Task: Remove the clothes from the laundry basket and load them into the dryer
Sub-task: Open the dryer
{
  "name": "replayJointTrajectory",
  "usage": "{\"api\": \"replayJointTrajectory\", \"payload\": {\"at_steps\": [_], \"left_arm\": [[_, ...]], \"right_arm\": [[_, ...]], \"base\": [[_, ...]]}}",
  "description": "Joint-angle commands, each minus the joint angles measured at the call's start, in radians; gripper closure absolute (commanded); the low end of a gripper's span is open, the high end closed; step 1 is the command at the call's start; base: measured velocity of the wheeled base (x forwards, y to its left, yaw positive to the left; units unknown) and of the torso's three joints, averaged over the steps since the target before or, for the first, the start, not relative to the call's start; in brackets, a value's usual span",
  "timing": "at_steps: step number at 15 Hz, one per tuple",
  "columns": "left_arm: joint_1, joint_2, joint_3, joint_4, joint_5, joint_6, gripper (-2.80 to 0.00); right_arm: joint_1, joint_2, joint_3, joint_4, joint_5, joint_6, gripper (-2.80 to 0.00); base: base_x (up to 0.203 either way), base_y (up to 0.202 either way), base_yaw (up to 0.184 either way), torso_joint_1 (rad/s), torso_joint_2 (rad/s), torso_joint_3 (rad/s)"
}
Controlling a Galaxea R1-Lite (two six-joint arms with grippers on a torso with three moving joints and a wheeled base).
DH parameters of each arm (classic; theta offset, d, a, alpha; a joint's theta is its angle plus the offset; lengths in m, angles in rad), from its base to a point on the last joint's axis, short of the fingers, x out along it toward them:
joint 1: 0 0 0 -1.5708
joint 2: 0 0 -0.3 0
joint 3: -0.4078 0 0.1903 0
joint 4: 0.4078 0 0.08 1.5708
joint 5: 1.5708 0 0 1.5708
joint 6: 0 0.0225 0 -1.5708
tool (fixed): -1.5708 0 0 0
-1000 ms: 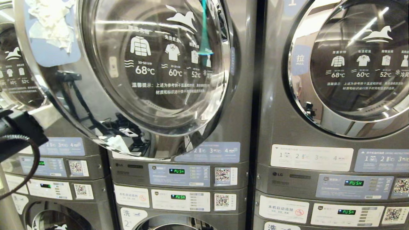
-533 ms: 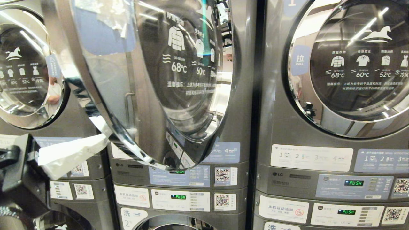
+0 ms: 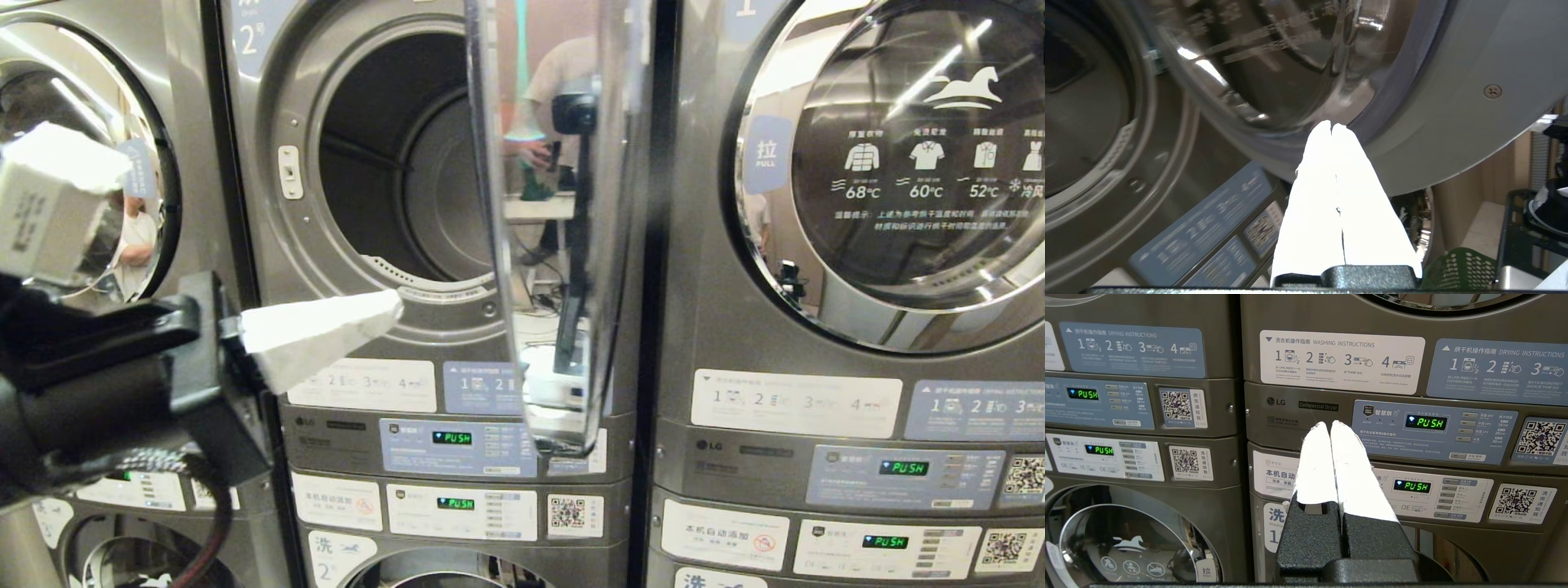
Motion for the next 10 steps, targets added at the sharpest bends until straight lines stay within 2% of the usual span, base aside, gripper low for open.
{"api": "replayJointTrajectory", "payload": {"at_steps": [1, 5, 10], "left_arm": [[-0.077, 0.106, -0.056, -0.004, 0.020, 0.001, 0.00], [-0.208, 0.258, -0.200, -0.007, 0.089, 0.000, 0.00], [-0.297, 0.413, -0.385, -0.009, 0.126, -0.003, 0.00]], "right_arm": [[0.000, 0.000, 0.000, 0.000, 0.000, 0.000, 0.00], [0.000, 0.000, 0.000, 0.001, -0.018, 0.001, 0.00], [0.001, 0.000, 0.000, -0.001, -0.023, 0.016, 0.00]], "base": [[0.000, 0.000, 0.000, 0.000, 0.00, 0.000], [0.000, 0.000, 0.000, 0.000, 0.00, 0.000], [0.000, 0.000, 0.000, 0.000, 0.00, 0.000]]}}
